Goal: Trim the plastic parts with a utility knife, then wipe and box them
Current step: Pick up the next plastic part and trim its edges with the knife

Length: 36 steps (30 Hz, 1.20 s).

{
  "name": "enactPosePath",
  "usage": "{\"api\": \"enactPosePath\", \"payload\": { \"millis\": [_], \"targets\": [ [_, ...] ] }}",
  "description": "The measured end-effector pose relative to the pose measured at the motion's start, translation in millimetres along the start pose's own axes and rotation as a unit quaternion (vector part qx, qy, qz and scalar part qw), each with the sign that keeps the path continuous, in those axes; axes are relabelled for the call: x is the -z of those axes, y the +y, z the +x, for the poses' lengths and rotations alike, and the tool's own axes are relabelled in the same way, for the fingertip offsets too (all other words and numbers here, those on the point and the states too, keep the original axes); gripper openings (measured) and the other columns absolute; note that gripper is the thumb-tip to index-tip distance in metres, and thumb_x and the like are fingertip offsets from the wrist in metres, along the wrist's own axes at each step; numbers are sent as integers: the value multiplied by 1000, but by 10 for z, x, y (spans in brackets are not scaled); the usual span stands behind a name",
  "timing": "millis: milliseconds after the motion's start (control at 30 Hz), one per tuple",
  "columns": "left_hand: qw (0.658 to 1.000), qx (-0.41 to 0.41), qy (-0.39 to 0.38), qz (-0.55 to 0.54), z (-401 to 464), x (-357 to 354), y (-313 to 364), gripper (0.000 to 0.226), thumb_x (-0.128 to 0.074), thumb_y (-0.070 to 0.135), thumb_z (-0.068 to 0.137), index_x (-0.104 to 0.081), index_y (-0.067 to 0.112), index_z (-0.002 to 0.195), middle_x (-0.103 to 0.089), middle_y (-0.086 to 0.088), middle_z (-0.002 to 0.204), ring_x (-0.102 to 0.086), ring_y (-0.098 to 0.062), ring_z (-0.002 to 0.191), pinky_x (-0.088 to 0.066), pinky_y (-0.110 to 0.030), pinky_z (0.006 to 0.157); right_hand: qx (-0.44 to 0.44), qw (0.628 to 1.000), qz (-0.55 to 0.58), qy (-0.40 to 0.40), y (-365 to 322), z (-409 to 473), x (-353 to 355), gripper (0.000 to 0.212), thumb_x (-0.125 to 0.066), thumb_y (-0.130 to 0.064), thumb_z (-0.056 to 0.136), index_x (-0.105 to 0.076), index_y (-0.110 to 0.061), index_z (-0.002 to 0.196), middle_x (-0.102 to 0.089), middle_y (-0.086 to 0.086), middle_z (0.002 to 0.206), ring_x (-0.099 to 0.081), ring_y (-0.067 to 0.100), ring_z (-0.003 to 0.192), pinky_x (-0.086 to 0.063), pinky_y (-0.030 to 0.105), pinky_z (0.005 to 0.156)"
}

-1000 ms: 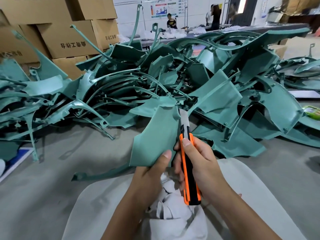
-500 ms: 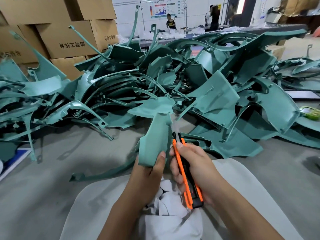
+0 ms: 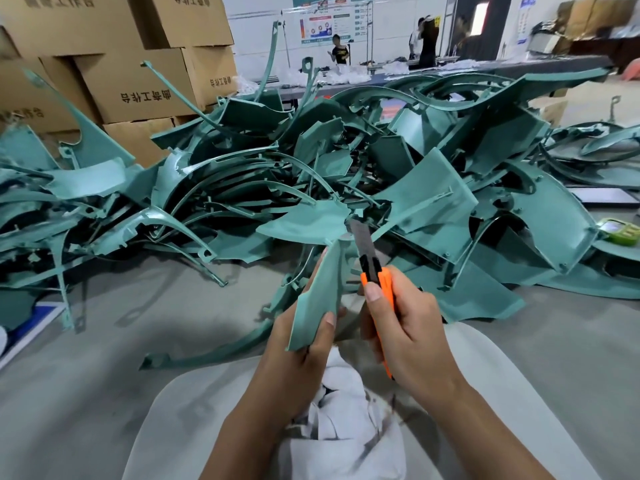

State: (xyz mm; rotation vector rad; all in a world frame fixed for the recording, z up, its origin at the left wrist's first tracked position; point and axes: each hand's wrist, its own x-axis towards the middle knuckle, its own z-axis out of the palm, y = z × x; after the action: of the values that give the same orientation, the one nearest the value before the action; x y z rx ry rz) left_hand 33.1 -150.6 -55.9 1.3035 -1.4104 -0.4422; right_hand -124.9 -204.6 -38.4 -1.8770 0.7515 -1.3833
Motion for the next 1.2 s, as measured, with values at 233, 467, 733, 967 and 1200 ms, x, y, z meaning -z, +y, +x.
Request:
{"api": "enactPosePath", "payload": {
  "millis": [233, 467, 733, 967, 1200],
  "targets": [
    [999, 39, -33, -4, -12, 9, -99, 8, -53, 50, 92, -54, 57, 91, -59, 19, 87, -53, 1, 81, -47, -12, 73, -46, 998, -39, 7, 60, 15, -15, 37, -48, -32, 111, -43, -21, 76, -53, 11, 59, -49, 30, 50, -44, 48, 50],
    [998, 42, -48, 3, -26, 12, -111, 7, -53, 50, 94, -54, 57, 94, -60, 14, 88, -53, 0, 81, -48, -15, 71, -27, 997, -60, 37, 33, 1, -23, 37, -48, -30, 110, -41, -32, 74, -52, 8, 58, -50, 29, 47, -41, 48, 48],
    [997, 58, -48, -14, -25, 18, -110, 17, -53, 44, 94, -64, 42, 107, -74, 16, 99, -69, -2, 94, -51, -12, 79, -6, 992, -110, 62, 128, 41, -5, 36, -51, -23, 109, -40, -24, 75, -46, 4, 57, -41, 21, 47, -35, 39, 48],
    [997, 58, -44, -19, -34, 24, -21, 15, -54, 48, 92, -61, 58, 101, -65, 23, 91, -61, 3, 85, -50, -10, 72, 17, 991, -116, 59, 123, 39, 12, 34, -50, -22, 110, -41, -25, 77, -48, 2, 55, -45, 23, 47, -37, 39, 48],
    [995, 71, -55, -51, -37, 22, -23, 25, -52, 47, 90, -65, 57, 109, -76, 19, 105, -70, 0, 105, -51, -9, 82, 13, 979, -190, 78, 147, 44, 36, 29, -50, -22, 108, -41, -22, 81, -37, -7, 54, -37, 18, 46, -26, 24, 44]
  ]
}}
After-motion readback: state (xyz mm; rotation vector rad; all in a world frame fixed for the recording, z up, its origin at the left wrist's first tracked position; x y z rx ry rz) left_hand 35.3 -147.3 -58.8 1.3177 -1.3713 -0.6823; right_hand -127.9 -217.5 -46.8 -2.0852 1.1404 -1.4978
